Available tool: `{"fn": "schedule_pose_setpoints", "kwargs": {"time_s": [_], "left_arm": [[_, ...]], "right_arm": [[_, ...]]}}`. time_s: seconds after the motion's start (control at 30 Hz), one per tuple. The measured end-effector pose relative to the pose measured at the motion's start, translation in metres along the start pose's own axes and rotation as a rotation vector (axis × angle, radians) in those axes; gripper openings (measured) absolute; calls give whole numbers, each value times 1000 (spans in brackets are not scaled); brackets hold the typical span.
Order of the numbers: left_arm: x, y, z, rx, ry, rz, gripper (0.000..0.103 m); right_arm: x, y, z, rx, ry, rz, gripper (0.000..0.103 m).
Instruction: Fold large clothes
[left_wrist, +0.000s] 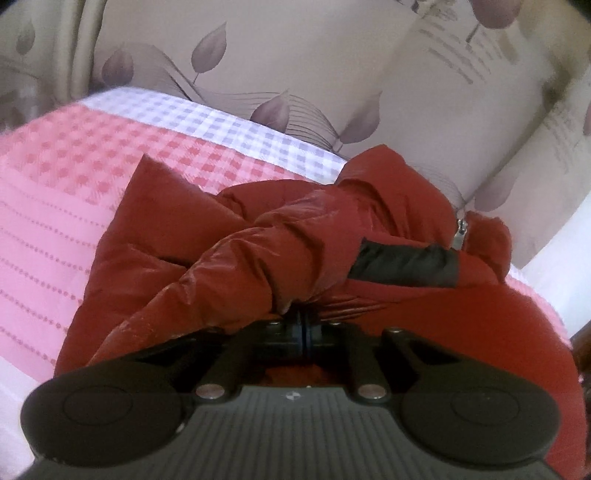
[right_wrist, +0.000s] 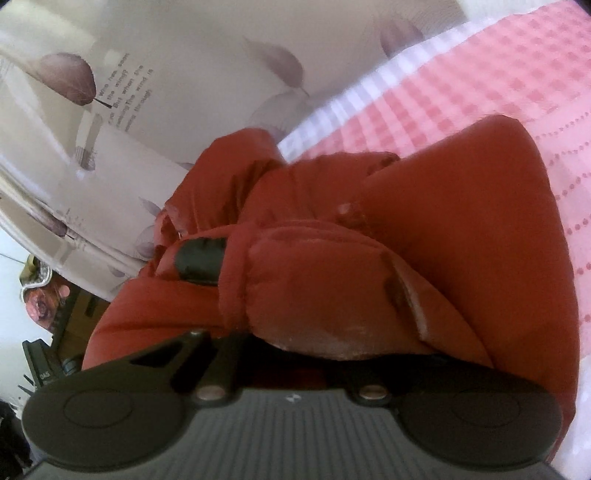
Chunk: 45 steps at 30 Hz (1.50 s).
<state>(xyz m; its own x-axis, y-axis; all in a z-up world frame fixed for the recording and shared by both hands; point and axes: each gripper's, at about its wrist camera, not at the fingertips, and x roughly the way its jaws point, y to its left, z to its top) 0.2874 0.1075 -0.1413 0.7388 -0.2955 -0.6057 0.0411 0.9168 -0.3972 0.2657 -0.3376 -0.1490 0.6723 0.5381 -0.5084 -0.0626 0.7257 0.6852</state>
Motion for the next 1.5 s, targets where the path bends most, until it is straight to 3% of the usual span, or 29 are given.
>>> {"fn": "schedule_pose_setpoints", "kwargs": {"time_s": [0.1, 0.2, 0.33, 0.43, 0.6, 0.7, 0.77, 0.83, 0.97, 1.37, 1.5], "left_arm": [[0, 4, -2, -16, -8, -15, 14], [-1, -6, 2, 20, 6, 31, 14], [-1, -11, 3, 35, 5, 53, 14], [-2, -10, 2, 35, 3, 55, 13], [-2, -9, 1, 38, -6, 49, 13], [-2, -10, 2, 48, -4, 54, 13], [-2, -11, 2, 63, -5, 57, 13], [-1, -9, 2, 56, -6, 52, 13], [2, -1, 6, -12, 21, 31, 13], [-1, 5, -2, -27, -31, -12, 13], [-22, 1, 5, -25, -42, -13, 12]], "right_arm": [[1, 4, -2, -43, -7, -30, 0], [-8, 18, -3, -128, -29, -54, 0], [-60, 38, -10, -268, -189, -54, 4], [-73, 47, -3, -401, -187, -194, 4], [-73, 59, 11, -517, -256, -229, 3], [-49, 57, 20, -537, -192, -294, 2], [-22, 54, 18, -575, -98, -382, 0], [-6, 46, 15, -560, -36, -402, 0], [6, 39, 12, -554, -8, -417, 0], [6, 33, -2, -615, -53, -420, 0], [7, 39, 2, -647, -20, -439, 0]]}}
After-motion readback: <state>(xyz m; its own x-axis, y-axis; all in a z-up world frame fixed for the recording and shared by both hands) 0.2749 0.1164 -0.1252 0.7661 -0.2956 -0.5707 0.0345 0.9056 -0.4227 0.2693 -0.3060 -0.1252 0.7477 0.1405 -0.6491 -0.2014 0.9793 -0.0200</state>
